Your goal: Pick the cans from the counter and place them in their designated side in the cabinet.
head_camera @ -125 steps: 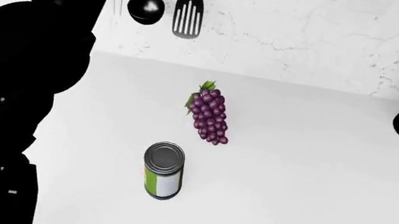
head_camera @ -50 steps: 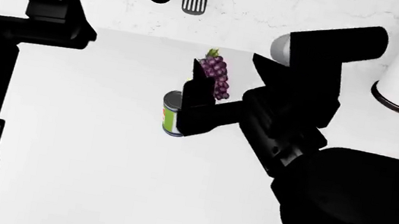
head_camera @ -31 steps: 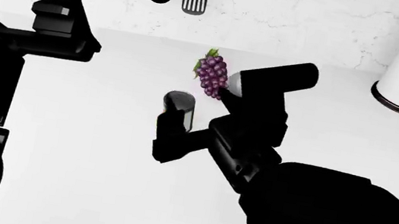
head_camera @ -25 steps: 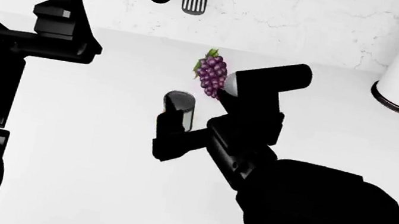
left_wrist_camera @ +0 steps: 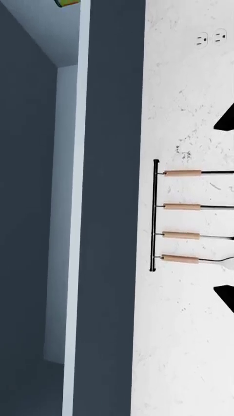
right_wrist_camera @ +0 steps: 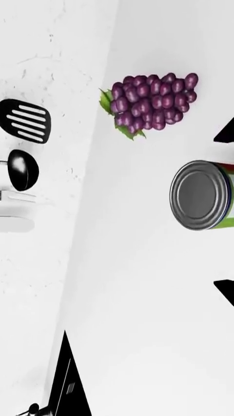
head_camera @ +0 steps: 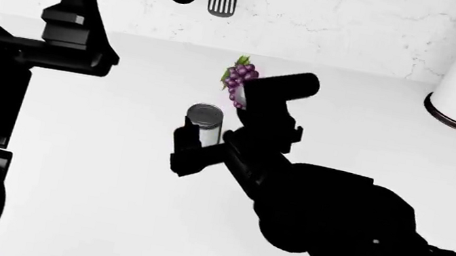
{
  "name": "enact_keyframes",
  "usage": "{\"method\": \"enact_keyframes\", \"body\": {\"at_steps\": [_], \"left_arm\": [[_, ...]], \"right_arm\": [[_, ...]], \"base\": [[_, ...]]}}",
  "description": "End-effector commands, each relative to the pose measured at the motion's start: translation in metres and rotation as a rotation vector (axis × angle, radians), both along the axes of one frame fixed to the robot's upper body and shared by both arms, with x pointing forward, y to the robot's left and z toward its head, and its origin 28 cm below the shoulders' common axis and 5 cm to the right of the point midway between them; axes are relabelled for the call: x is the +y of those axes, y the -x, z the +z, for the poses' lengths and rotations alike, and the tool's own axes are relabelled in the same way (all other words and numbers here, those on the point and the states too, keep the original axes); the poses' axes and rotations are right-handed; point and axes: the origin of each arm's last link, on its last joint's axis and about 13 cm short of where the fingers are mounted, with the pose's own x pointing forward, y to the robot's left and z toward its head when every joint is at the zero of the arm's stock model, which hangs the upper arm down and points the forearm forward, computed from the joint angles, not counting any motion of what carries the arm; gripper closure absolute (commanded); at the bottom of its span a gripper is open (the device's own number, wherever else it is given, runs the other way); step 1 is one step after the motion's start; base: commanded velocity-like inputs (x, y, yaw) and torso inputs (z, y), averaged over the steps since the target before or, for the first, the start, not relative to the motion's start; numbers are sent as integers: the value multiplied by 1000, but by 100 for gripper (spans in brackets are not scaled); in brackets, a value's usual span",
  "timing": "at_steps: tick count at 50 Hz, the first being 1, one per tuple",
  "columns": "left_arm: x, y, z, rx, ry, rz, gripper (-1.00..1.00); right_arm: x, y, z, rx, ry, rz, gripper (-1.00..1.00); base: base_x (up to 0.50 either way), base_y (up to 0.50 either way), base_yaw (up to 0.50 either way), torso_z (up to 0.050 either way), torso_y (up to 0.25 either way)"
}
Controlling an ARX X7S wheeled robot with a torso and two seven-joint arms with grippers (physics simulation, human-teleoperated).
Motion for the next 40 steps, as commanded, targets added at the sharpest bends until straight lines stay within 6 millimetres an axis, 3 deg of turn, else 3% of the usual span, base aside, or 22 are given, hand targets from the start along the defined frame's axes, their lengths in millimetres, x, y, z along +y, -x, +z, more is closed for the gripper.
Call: {"method": "enact_keyframes", "body": {"at_steps": [1,40], "left_arm": [[-1,0,-1,1,-3,-4,-100],[0,0,-3,5,-1,-8,-100]], "right_arm": [[4,-15,-4,27,23,-1,-100],[16,-46,-22,100,53,8,-100]], "base": [[0,0,0,0,0],[0,0,0,0,0]]}}
